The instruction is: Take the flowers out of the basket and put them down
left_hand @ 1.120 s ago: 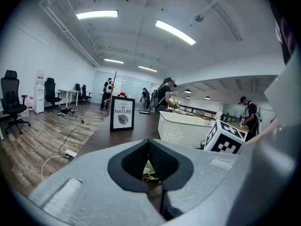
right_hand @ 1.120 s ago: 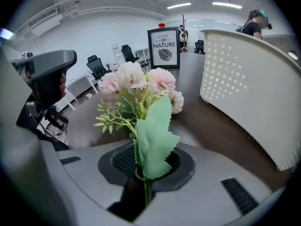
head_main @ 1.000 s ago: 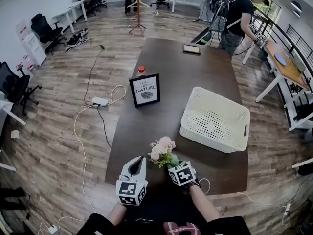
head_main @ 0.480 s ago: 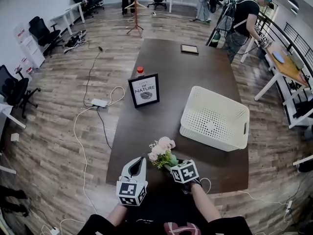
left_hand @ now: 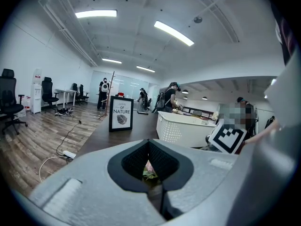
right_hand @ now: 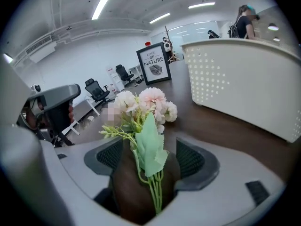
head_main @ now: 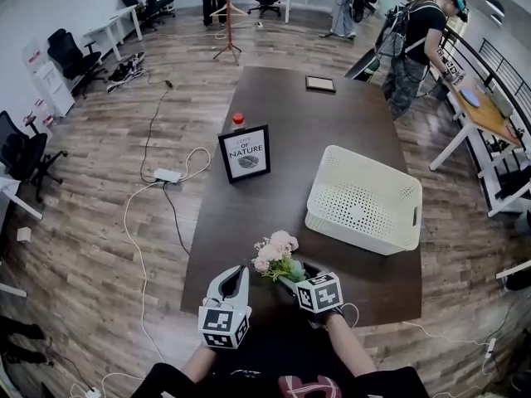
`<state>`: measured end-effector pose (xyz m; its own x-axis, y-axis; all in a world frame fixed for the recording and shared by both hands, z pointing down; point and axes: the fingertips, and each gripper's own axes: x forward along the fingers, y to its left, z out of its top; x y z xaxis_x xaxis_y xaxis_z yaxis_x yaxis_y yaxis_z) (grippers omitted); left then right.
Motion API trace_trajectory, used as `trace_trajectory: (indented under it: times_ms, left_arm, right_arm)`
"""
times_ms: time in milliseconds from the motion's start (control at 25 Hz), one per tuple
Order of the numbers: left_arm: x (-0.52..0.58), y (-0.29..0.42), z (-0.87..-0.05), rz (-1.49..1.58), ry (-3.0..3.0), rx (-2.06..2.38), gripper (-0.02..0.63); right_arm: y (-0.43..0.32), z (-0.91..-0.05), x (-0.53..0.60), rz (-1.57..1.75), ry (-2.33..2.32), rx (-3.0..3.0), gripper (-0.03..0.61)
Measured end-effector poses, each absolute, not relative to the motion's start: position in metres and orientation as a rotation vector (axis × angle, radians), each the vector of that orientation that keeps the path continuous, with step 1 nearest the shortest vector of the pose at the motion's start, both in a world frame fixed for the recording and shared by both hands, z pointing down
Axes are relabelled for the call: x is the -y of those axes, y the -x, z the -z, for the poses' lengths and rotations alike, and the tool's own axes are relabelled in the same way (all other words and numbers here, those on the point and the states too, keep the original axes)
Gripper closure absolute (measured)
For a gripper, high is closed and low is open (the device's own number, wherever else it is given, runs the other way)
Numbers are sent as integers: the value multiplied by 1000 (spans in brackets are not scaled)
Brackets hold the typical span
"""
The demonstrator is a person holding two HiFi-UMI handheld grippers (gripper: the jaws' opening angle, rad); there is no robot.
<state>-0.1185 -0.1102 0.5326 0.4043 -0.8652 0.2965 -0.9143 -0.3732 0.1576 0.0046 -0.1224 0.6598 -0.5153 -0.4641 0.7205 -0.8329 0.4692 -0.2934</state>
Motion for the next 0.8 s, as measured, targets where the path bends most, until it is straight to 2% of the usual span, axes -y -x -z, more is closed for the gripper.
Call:
trace_trajectory:
  times_ms: [360,800]
  left_arm:
    - [112,115,-531,-227,-2395,1527,604]
    - [106,117,-530,-213,-2412,1509,604]
  right_arm:
    - [-11,-624,122,-878,-1206,2259,199]
    - [-3,-582,118,-802,-1269,2361,198]
